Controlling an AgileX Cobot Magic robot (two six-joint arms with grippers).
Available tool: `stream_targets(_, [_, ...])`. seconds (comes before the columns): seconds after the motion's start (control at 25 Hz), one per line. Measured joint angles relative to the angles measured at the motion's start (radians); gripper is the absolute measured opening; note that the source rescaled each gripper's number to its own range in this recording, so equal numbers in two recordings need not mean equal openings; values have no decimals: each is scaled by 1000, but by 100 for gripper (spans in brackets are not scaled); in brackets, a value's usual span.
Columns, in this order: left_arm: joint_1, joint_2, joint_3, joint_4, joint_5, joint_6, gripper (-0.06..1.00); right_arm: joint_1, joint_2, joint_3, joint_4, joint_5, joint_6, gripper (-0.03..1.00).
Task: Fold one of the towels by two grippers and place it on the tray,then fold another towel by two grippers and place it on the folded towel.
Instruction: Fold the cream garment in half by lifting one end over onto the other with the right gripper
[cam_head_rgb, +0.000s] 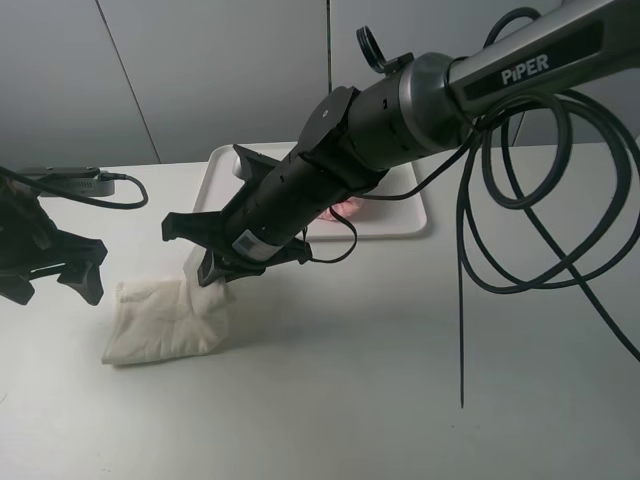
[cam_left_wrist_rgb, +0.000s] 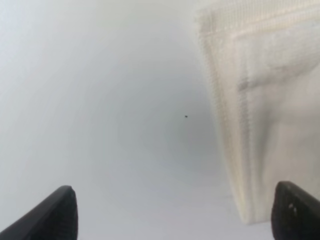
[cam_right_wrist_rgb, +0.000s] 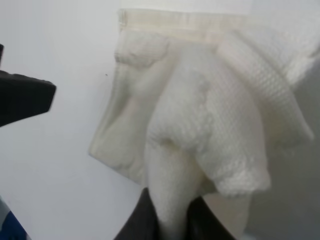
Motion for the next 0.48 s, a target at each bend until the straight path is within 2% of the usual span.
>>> stream_targets(0.32, [0, 0, 0, -2, -2, 6, 100, 0, -41, 0, -311, -2, 220, 6])
stream_targets(0.48, [0, 34, 0, -2, -9, 6, 100, 0, -66, 0, -374, 2, 262, 6])
